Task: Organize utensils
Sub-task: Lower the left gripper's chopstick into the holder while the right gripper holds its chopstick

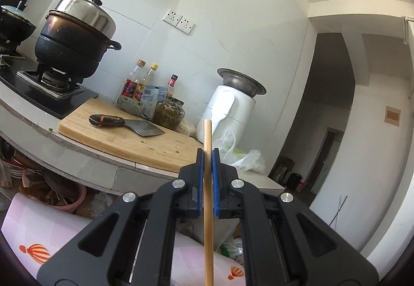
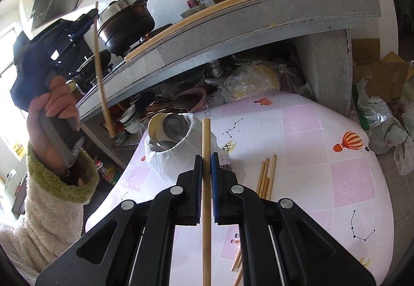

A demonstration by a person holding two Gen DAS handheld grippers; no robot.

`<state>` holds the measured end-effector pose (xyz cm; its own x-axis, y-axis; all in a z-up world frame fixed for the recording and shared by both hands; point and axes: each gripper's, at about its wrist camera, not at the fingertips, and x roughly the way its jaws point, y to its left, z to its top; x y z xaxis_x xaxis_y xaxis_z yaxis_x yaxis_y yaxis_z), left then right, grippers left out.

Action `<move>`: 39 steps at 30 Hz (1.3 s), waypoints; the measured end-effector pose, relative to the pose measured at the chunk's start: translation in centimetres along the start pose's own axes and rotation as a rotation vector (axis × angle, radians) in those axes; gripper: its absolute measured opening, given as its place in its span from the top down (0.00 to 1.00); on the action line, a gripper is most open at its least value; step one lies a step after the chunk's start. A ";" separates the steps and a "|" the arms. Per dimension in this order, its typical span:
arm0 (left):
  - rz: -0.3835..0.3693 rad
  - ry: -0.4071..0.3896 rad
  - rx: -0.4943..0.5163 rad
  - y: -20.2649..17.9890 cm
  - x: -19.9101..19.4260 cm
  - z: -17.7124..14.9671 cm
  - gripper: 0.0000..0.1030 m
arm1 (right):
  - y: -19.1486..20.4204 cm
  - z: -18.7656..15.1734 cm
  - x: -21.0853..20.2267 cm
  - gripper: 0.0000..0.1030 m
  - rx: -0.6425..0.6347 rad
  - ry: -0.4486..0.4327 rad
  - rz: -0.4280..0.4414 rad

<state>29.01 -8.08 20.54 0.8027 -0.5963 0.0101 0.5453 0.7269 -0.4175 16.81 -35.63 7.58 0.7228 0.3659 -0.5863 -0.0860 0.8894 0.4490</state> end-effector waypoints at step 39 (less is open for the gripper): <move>0.193 0.031 0.030 5.9 6.9 -7.7 0.95 | -3.6 -0.4 2.3 0.93 0.068 0.044 -0.017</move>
<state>35.90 -10.57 11.14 0.8855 -0.4545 -0.0961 0.3890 0.8385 -0.3817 18.49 -37.88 4.29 0.6928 0.3635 -0.6228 -0.0258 0.8756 0.4823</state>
